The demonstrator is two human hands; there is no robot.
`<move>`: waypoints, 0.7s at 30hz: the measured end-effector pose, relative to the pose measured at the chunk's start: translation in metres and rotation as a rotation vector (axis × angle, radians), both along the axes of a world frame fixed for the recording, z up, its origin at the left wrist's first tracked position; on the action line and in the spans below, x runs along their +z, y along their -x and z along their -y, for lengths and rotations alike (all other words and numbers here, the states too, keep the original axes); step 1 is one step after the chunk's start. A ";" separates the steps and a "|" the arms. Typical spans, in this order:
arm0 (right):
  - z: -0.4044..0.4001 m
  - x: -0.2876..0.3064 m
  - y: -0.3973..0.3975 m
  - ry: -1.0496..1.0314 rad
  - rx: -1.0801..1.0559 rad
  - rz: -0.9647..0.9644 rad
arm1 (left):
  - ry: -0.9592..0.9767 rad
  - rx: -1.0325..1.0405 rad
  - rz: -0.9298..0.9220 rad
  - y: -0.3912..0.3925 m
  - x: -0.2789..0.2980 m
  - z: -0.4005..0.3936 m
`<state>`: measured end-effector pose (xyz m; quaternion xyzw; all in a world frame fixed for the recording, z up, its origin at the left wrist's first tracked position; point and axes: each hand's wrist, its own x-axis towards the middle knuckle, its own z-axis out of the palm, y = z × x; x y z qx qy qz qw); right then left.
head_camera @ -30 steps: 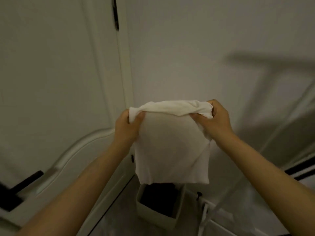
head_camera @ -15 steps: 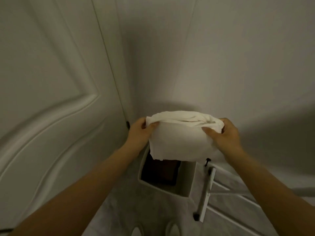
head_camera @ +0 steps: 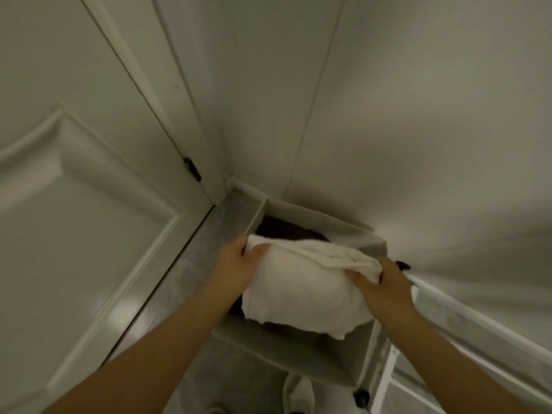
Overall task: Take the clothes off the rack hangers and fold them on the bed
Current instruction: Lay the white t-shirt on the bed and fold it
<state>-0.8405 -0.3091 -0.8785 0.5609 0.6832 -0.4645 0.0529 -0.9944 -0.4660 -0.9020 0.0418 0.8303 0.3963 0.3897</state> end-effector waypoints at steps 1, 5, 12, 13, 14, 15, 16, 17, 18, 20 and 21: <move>-0.003 -0.026 0.005 0.005 0.008 0.024 | 0.031 -0.019 -0.004 0.003 -0.022 -0.003; -0.005 -0.094 0.010 0.067 0.028 0.091 | 0.067 -0.023 -0.039 0.008 -0.084 -0.006; -0.027 -0.182 0.028 0.214 -0.078 0.032 | 0.096 0.010 -0.096 0.017 -0.163 -0.029; -0.032 -0.192 0.031 0.216 -0.086 0.015 | 0.078 0.025 -0.106 0.018 -0.169 -0.032; -0.036 -0.205 0.035 0.215 -0.095 -0.002 | 0.058 0.038 -0.118 0.019 -0.179 -0.036; -0.039 -0.215 0.040 0.204 -0.113 -0.023 | 0.043 0.053 -0.127 0.021 -0.186 -0.040; -0.043 -0.226 0.043 0.179 -0.140 -0.045 | 0.028 0.072 -0.128 0.023 -0.194 -0.046; -0.047 -0.234 0.048 0.152 -0.171 -0.069 | 0.017 0.095 -0.123 0.025 -0.201 -0.053; -0.050 -0.243 0.052 0.131 -0.205 -0.095 | 0.003 0.118 -0.113 0.028 -0.208 -0.060; -0.056 -0.259 0.059 0.117 -0.250 -0.174 | -0.079 0.141 -0.092 0.032 -0.220 -0.073; -0.057 -0.268 0.059 0.109 -0.248 -0.206 | -0.126 0.116 -0.111 0.030 -0.226 -0.075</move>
